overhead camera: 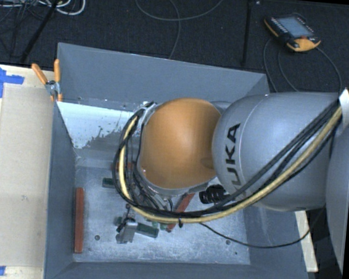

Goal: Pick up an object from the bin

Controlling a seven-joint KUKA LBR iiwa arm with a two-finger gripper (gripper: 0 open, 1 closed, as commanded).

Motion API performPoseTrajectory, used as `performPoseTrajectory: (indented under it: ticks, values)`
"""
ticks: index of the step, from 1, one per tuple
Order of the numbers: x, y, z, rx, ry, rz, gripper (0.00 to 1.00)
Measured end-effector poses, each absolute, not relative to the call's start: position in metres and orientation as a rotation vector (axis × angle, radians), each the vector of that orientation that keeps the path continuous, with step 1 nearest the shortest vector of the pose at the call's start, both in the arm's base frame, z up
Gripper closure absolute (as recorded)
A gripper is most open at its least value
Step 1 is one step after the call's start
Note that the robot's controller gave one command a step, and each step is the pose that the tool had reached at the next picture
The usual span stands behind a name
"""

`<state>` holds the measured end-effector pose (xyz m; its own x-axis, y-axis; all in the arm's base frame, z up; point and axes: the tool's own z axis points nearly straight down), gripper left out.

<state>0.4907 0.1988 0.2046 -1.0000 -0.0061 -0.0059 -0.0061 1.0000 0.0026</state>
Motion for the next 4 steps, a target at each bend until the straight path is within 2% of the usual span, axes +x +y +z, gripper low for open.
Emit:
performPoseTrajectory:
  ticks: [1, 2, 3, 4]
  values:
    - [0.492, 0.194, 0.188, -0.020, 3.137, 0.004, 0.00]
    - [0.491, 0.186, 0.194, -0.185, 3.152, -0.008, 0.00]
    - [0.506, 0.179, 0.182, -0.283, 3.116, 0.005, 0.00]
    - [0.539, 0.169, 0.120, -0.294, 3.122, 0.003, 0.00]
